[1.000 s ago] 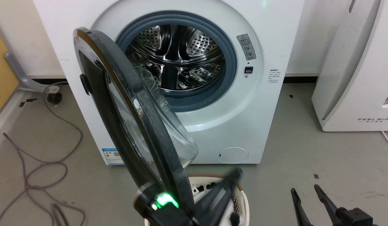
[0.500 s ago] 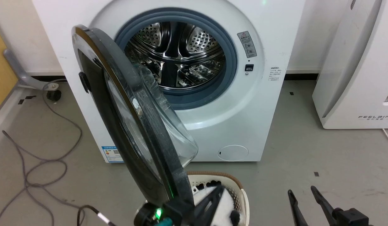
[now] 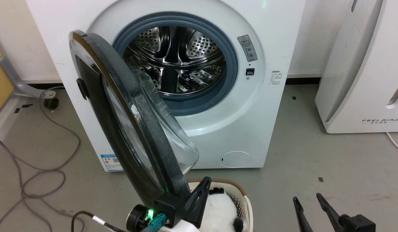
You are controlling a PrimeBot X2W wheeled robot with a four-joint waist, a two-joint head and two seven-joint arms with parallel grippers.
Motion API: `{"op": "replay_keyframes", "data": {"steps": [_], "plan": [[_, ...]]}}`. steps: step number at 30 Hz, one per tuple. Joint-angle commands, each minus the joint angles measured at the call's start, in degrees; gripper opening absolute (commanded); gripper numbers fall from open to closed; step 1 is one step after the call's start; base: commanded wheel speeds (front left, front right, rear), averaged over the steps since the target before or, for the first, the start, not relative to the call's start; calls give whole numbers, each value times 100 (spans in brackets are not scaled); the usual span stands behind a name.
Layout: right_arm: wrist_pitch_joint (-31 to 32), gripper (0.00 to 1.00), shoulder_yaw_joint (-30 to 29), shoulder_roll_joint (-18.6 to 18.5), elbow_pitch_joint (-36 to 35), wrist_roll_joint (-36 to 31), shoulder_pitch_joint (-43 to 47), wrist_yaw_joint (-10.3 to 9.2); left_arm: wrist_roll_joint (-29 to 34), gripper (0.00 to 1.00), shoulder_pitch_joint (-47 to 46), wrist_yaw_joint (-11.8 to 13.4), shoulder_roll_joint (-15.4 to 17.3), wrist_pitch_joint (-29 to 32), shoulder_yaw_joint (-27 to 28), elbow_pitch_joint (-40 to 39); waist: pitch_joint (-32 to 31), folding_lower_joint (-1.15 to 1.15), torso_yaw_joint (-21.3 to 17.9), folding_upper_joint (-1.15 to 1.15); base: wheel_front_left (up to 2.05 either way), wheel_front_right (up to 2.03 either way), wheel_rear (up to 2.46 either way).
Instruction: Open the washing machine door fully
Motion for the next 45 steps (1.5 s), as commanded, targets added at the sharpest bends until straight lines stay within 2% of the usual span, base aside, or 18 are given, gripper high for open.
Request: {"op": "replay_keyframes", "data": {"steps": [1, 9, 13, 22, 29, 41, 45], "plan": [[-23, 100, 12, 15, 8, 49, 34, 5, -34, 0, 86, 49, -1, -35, 60, 23, -5, 0, 2, 0, 0, 0, 0], [13, 100, 48, 15, -9, 24, 82, 5, -90, 0, 556, 293, 64, -21, 84, -206, -119, 0, 113, 0, 0, 0, 0], [14, 100, 14, 15, -31, 57, 134, 5, -124, 0, 983, 452, 170, 45, 93, -496, -211, 0, 320, 0, 0, 0, 0], [31, 100, 23, 15, -20, 100, 159, 5, -23, 0, 1007, 507, 426, -33, 192, -660, -222, 0, 636, 0, 0, 0, 0], [7, 100, 21, 15, 14, 131, 166, 5, -2, 0, 1013, 629, 491, -130, 307, -759, -200, 0, 738, 0, 0, 0, 0], [-1, 100, -116, 15, -89, 64, 186, 5, -112, 0, 1365, 1137, 850, -541, 1165, -1124, -92, 0, 1265, 0, 0, 0, 0], [39, 100, -141, 15, -122, 61, 167, 5, -208, 0, 1343, 1226, 1033, -623, 1536, -1095, -59, 0, 1435, 0, 0, 0, 0]]}}
